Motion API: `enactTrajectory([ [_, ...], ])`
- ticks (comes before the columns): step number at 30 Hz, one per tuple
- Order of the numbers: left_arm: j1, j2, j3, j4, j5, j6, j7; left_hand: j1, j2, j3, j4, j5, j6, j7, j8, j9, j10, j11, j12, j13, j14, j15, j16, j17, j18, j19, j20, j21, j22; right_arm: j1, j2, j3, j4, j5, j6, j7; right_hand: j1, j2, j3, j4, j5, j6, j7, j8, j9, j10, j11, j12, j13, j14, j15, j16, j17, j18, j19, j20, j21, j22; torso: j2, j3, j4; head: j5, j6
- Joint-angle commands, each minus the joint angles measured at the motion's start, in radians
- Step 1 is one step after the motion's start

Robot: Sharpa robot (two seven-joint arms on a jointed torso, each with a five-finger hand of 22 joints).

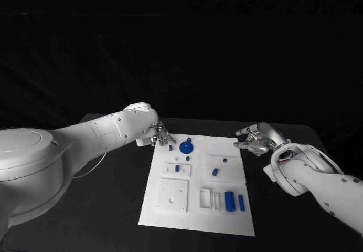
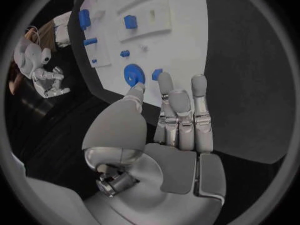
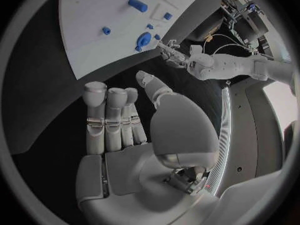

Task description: Assemble the parts on the task board

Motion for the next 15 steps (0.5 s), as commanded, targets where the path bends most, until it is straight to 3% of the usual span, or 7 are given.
enactTrajectory([
  [1,-0.003,0.006,0.0,-0.005,-0.02,0.037,0.012,0.0,-0.015,0.005,0.02,-0.034,0.0,-0.001,-0.007,0.006,0.013,-0.002,0.004,0.001,-0.006,0.001,0.003,-0.002,-0.001,-0.001,-0.004,-0.005,0.017,0.0,0.0,0.001,0.003,-0.001,-0.005,0.0,-0.001,0.004,0.003,-0.001,-0.003,0.004,0.002,-0.005,-0.001,-0.005,-0.002,0.002,-0.001,-0.003,-0.004,0.001,0.001,0.006,0.005,-0.004,0.002,0.079,0.003,-0.0006,-0.002,-0.001,0.0],
  [9,-0.013,0.016,-0.001,-0.019,-0.015,0.048,0.013,-0.004,-0.036,0.014,0.063,-0.104,0.003,-0.001,-0.016,0.013,0.012,-0.001,0.004,0.001,-0.008,0.001,0.005,-0.003,-0.001,-0.002,-0.003,-0.006,0.017,0.0,0.0,0.003,0.005,-0.003,-0.009,-0.008,-0.001,0.004,0.01,-0.001,0.0,0.005,0.003,-0.005,-0.001,-0.005,-0.003,0.002,-0.002,-0.003,-0.004,0.001,0.001,0.006,0.005,-0.004,0.005,0.08,0.003,-0.0015,-0.0019,-0.006,-0.004],
  [15,-0.017,0.019,-0.001,-0.024,-0.012,0.057,0.012,-0.002,-0.033,0.018,0.069,-0.105,0.007,-0.002,-0.016,0.015,0.013,-0.001,0.005,0.002,-0.007,0.001,0.006,-0.003,-0.001,-0.002,-0.003,-0.005,0.017,0.0,0.0,0.003,0.005,-0.003,-0.009,-0.009,-0.002,0.003,0.012,-0.001,0.002,0.006,0.002,-0.005,-0.001,-0.005,-0.003,0.003,-0.001,-0.003,-0.004,0.001,0.001,0.006,0.005,-0.005,0.005,0.08,0.002,-0.0011,-0.0008,-0.008,-0.007],
])
